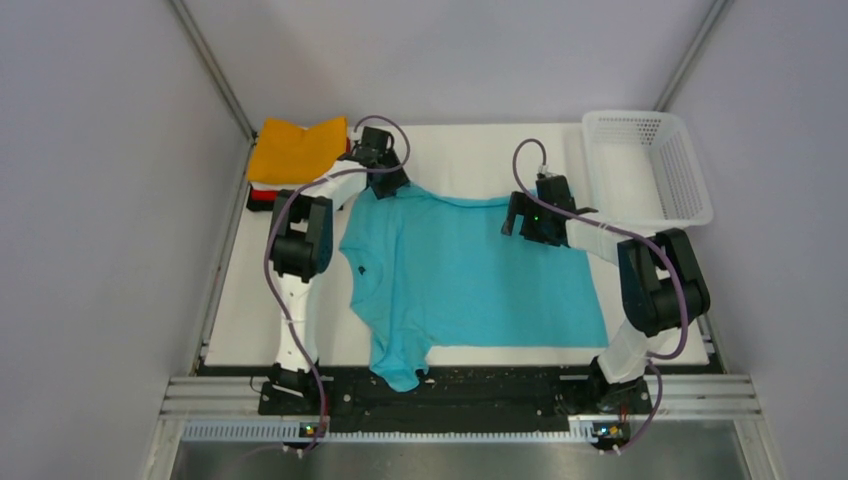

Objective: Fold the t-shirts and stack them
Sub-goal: Flatten out the tshirt, then grab the side of the flattened tshirt closest away from the robot with both arms, then fold the flattened tshirt in 1/3 of the way

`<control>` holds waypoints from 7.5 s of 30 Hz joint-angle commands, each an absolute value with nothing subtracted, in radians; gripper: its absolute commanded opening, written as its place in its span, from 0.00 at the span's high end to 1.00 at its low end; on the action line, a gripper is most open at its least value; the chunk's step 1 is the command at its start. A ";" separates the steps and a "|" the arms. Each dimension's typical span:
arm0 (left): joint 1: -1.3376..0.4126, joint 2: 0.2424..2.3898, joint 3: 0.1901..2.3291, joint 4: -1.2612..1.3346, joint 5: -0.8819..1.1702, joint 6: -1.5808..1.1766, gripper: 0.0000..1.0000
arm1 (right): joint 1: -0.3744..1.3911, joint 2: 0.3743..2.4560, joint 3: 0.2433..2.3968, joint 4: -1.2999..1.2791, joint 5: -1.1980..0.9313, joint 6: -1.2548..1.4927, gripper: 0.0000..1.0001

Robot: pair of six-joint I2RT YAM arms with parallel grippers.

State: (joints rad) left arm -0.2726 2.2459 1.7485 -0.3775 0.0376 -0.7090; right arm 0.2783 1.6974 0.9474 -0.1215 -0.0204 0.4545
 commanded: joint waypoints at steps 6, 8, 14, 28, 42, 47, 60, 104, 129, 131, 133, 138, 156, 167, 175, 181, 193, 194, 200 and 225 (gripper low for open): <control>-0.273 2.283 1.814 -0.406 -0.030 -0.707 0.83 | 0.276 1.727 0.965 -0.141 0.024 0.437 0.01; -0.273 2.277 1.821 -0.398 -0.028 -0.705 0.96 | 0.275 1.732 0.970 -0.146 0.031 0.433 0.01; -0.273 2.285 1.888 -0.380 0.038 -0.703 1.00 | 0.275 1.732 0.979 -0.166 0.060 0.419 0.02; -0.274 2.606 2.491 -0.415 0.096 -0.876 0.16 | 0.274 1.692 1.019 -0.187 0.090 0.444 0.02; -0.287 1.921 1.711 -0.521 -0.036 -0.686 0.01 | 0.273 1.612 0.999 -0.226 0.147 0.459 0.01; -0.295 1.816 1.385 -0.506 -0.010 -0.685 0.01 | 0.243 1.614 0.962 -0.230 0.154 0.467 0.01; -0.206 2.112 1.533 -0.639 -0.066 -0.676 0.01 | 0.173 1.766 1.020 -0.228 0.168 0.480 0.01; -0.654 1.301 0.933 -0.807 -0.109 -0.810 0.05 | 0.168 1.112 0.742 -0.490 0.104 0.575 0.01; -1.046 1.595 0.807 -0.842 -0.230 -1.120 0.86 | 0.098 1.048 0.648 -0.517 0.210 0.577 0.01; -1.046 1.588 0.816 -0.896 -0.261 -1.149 1.00 | 0.081 1.028 0.642 -0.531 0.207 0.586 0.01; -1.047 1.552 0.812 -0.940 -0.294 -1.173 1.00 | 0.067 1.011 0.634 -0.552 0.204 0.594 0.01; -1.045 1.417 0.771 -0.993 -0.322 -1.170 1.00 | 0.049 0.988 0.577 -0.604 0.199 0.664 0.04; -1.043 1.260 0.759 -1.014 -0.310 -1.083 1.00 | 0.035 0.919 0.398 -0.546 0.242 0.801 0.44; -1.018 1.219 0.804 -1.001 -0.311 -1.045 1.00 | 0.037 0.877 0.400 -0.533 0.276 0.784 1.00; -0.917 1.197 0.845 -0.901 -0.260 -0.937 1.00 | 0.036 0.902 0.446 -0.488 0.271 0.703 1.00; -0.784 1.201 0.899 -0.807 -0.205 -0.811 1.00 | 0.035 0.953 0.500 -0.424 0.200 0.649 1.00; -0.591 1.410 1.165 -0.772 -0.251 -0.661 1.00 | 0.035 1.162 0.706 -0.314 0.175 0.575 1.00; -0.570 1.429 1.183 -0.776 -0.251 -0.653 1.00 | 0.036 1.181 0.725 -0.311 0.182 0.570 1.00; -0.473 1.554 1.338 -0.817 -0.266 -0.606 1.00 | 0.035 1.306 0.826 -0.297 0.208 0.549 1.00; -0.285 2.148 2.133 -1.027 -0.195 -0.454 0.09 | 0.064 1.581 1.064 -0.213 0.128 0.424 0.40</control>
